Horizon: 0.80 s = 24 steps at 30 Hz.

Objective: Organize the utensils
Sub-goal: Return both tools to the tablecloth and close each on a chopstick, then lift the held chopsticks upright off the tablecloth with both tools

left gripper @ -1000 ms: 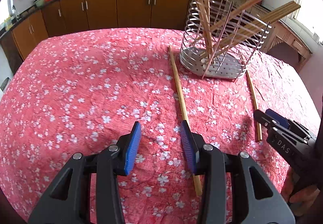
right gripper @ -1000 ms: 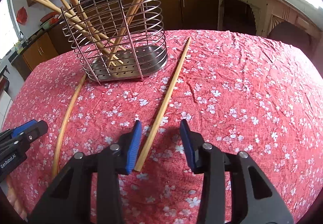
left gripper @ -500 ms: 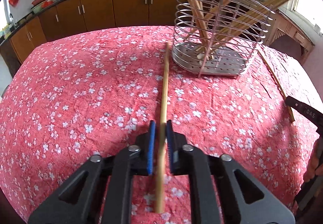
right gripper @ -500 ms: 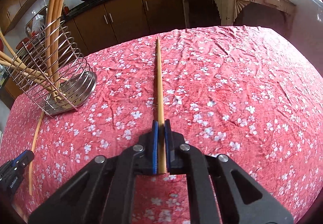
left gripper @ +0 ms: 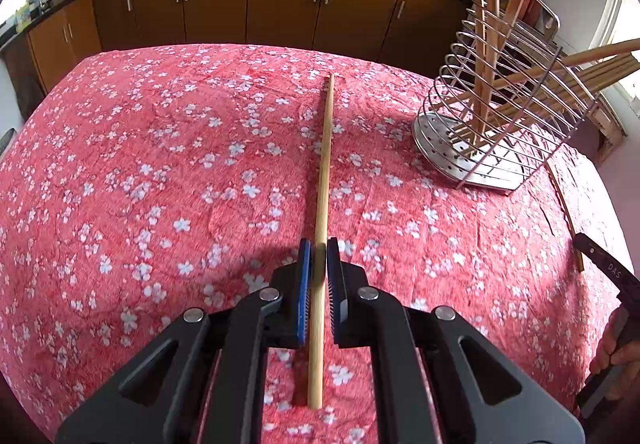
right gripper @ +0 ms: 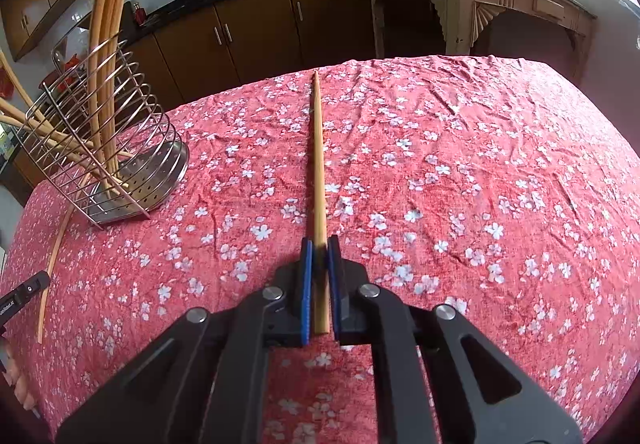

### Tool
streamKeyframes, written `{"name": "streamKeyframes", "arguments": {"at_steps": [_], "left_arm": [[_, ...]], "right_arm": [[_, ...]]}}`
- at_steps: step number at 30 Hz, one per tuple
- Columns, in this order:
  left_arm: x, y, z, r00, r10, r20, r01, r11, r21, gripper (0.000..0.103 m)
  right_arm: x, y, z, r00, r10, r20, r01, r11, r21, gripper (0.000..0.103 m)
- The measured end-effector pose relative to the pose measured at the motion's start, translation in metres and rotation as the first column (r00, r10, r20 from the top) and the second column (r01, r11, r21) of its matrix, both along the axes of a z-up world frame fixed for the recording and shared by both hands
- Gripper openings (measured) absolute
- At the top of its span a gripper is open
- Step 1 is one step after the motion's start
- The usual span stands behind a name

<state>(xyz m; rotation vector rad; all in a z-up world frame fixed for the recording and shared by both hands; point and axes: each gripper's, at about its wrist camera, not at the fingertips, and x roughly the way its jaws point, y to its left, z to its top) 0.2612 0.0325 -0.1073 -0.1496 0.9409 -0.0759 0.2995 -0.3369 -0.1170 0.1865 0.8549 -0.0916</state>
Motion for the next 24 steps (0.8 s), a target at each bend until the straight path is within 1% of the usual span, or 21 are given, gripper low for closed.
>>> {"name": "streamKeyframes", "arguments": {"at_steps": [5,8,11,16,18,19,20,22,24], "left_arm": [[-0.015,-0.001,0.003,1.000,-0.008,0.004,0.008,1.000,-0.022,0.026],[-0.025,-0.005,0.001,1.000,-0.014,0.010,0.014,1.000,0.003,0.026],[-0.025,-0.012,0.000,1.000,-0.015,0.017,0.014,1.000,0.025,0.026],[-0.028,-0.019,0.000,1.000,-0.012,0.021,0.012,0.999,0.033,0.026],[-0.030,-0.017,0.001,1.000,-0.009,0.023,0.008,0.999,0.032,0.024],[-0.030,-0.017,0.001,1.000,-0.006,0.025,0.005,0.999,0.033,0.020],[-0.032,-0.017,0.000,1.000,0.000,0.027,-0.001,0.999,0.035,0.013],[-0.035,-0.013,-0.001,1.000,0.011,0.028,-0.012,1.000,0.024,0.007],[-0.039,-0.009,0.000,1.000,0.007,0.026,-0.008,1.000,0.013,0.007]], "right_arm": [[-0.006,0.002,0.000,1.000,0.006,-0.001,-0.006,1.000,-0.007,0.011],[-0.008,0.001,0.000,1.000,0.007,-0.001,-0.007,1.000,-0.004,0.011],[-0.008,0.001,-0.001,1.000,0.007,-0.001,-0.007,1.000,0.000,0.011],[-0.008,-0.001,-0.001,1.000,0.007,0.001,-0.007,1.000,0.013,0.011],[-0.008,-0.002,-0.001,1.000,0.009,0.001,-0.009,1.000,0.020,0.011],[-0.008,-0.002,-0.001,1.000,0.011,0.001,-0.011,1.000,0.020,0.011],[-0.009,-0.002,-0.001,1.000,0.011,0.000,-0.011,1.000,0.020,0.011],[-0.010,-0.003,-0.001,1.000,0.009,0.000,-0.009,1.000,0.023,0.009],[-0.011,-0.005,-0.001,1.000,0.015,-0.001,-0.015,0.999,0.031,0.008]]}}
